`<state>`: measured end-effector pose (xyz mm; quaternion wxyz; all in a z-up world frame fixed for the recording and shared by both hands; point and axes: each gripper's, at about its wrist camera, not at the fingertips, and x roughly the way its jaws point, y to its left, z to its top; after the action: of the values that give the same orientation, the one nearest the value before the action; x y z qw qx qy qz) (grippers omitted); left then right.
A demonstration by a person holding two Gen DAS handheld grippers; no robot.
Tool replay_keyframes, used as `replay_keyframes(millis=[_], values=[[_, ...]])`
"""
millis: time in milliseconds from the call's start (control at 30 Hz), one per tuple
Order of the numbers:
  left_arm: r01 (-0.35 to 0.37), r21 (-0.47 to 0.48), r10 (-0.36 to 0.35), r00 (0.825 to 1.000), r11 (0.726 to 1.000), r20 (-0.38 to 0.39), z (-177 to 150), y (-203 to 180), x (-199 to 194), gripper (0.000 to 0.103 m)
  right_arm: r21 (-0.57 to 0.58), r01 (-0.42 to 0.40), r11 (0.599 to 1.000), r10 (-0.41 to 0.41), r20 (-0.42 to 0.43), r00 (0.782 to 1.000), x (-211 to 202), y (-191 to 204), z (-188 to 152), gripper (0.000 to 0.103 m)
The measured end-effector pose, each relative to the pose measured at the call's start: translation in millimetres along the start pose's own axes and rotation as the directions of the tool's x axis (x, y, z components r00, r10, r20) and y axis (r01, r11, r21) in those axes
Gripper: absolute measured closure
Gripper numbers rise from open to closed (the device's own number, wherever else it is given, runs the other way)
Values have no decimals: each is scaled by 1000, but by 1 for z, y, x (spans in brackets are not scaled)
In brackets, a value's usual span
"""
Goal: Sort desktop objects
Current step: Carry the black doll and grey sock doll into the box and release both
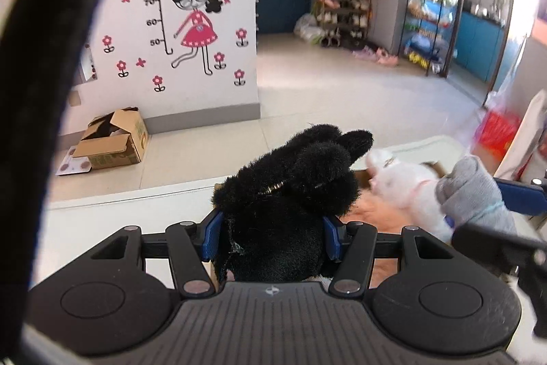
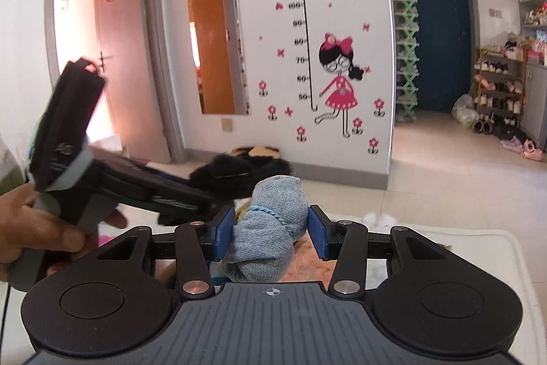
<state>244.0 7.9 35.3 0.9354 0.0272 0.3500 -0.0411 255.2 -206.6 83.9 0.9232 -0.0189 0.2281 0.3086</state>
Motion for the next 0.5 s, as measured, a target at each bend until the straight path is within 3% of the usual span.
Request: replay_keyframes(millis=[233,500], values=[[-78,112,82,996,991,-37,-10,-14,18,50,-15,6,1000,-7,-68,998,53,-3,-15,50],[-85,132,95,992,988,-76,-16,-14,20,45,-54,27,998,-35,-161,986,84,-1,-43,50]])
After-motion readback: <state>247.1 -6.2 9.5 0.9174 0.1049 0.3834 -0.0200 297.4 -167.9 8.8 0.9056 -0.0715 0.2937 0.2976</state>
